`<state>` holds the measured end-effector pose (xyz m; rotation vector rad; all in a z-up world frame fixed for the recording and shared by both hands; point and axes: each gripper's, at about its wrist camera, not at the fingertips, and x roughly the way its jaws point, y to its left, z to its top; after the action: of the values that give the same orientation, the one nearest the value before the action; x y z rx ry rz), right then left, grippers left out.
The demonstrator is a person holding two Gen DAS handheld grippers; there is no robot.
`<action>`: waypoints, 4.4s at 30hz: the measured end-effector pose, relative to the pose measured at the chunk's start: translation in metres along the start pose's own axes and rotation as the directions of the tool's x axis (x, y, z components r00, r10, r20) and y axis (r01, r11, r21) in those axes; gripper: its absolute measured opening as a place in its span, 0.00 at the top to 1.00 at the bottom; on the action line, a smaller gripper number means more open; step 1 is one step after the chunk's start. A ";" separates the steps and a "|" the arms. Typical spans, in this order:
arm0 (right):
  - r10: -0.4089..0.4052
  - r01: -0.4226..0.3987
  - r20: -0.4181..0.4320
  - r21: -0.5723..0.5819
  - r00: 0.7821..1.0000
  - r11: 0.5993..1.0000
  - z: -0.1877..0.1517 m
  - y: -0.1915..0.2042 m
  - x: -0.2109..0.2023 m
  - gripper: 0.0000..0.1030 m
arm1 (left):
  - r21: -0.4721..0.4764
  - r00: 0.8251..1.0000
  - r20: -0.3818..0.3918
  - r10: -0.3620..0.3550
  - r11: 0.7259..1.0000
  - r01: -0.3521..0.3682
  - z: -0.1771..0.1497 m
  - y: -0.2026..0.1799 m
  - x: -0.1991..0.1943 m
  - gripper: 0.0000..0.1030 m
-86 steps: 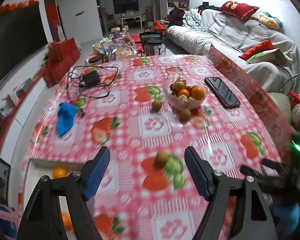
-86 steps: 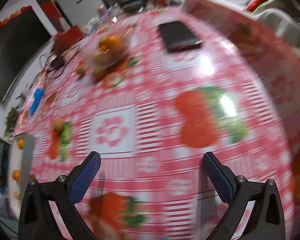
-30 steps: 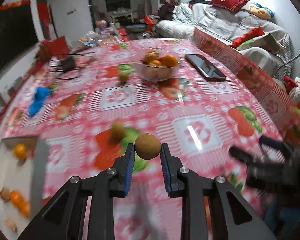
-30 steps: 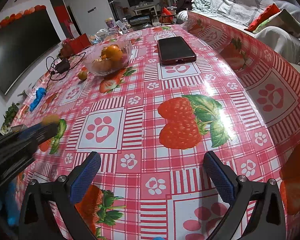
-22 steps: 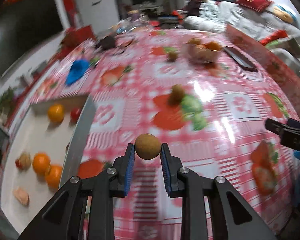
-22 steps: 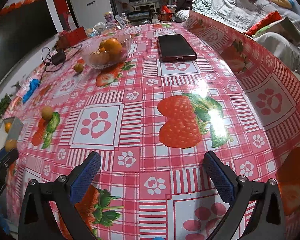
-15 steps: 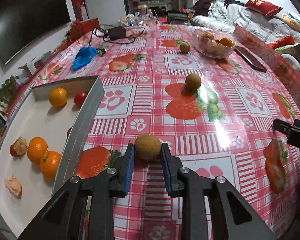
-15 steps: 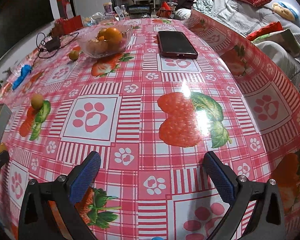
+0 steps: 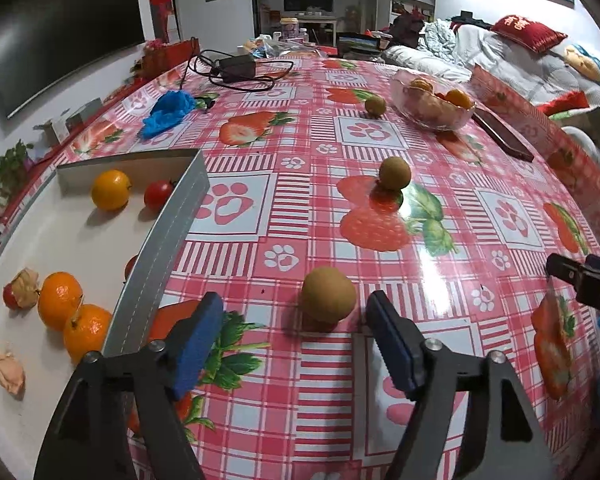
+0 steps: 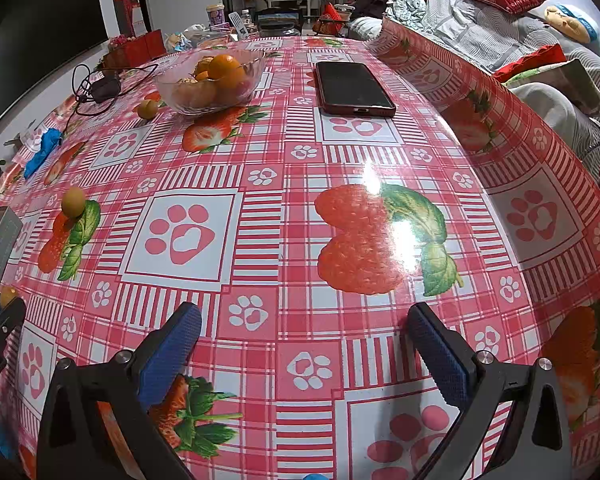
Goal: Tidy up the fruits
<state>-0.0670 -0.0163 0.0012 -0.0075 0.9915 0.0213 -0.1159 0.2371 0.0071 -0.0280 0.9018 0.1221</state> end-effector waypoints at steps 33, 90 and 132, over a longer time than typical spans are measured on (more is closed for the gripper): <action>-0.003 0.003 0.000 -0.002 1.000 1.000 0.000 0.001 0.000 0.00 | -0.010 1.000 0.003 -0.020 1.000 0.020 -0.002 0.002 0.000 0.22; 0.274 -0.280 -0.066 -0.109 0.959 0.954 0.015 0.081 -0.007 0.73 | 0.009 0.999 -0.023 -0.027 1.000 0.027 0.002 -0.004 0.001 0.24; 0.280 -0.285 -0.078 -0.058 0.957 0.957 -0.056 0.062 -0.057 0.72 | -0.027 0.980 -0.150 -0.131 0.991 0.128 -0.038 0.002 -0.049 0.73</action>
<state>-0.1458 0.0442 0.0182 0.0712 1.0537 0.3205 -0.1754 0.2312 0.0222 -0.1137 1.0484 0.0061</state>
